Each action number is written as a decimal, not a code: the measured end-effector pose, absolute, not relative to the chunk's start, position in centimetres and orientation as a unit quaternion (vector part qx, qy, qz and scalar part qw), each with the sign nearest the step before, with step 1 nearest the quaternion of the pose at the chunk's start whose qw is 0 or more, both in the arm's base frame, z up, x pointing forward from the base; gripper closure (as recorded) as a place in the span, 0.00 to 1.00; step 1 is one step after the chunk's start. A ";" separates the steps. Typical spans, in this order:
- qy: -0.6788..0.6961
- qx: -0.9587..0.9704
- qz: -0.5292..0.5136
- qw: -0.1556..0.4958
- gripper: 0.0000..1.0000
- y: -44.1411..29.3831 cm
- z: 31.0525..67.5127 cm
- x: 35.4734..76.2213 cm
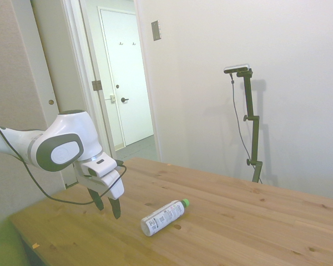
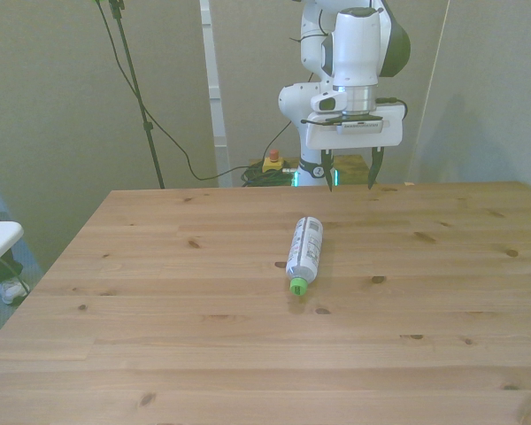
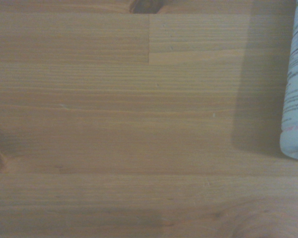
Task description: Stand the water bottle
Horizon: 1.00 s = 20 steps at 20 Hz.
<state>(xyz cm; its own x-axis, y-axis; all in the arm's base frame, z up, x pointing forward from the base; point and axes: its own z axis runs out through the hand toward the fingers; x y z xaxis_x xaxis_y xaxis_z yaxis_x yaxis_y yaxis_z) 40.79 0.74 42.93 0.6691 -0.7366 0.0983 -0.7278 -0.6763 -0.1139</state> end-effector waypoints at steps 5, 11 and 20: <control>0.405 -0.910 -0.081 0.038 0.00 -0.2 44.2 42.2; 0.429 -0.895 -0.116 0.034 0.00 -4.6 47.5 47.9; 0.473 -0.871 -0.128 0.030 0.00 -10.5 43.5 58.3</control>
<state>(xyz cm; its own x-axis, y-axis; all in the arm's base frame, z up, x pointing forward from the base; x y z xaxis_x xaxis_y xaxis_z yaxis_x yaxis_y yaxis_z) 58.29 -10.51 43.54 0.5200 -0.8316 0.1951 -0.8164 -0.5511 -0.1725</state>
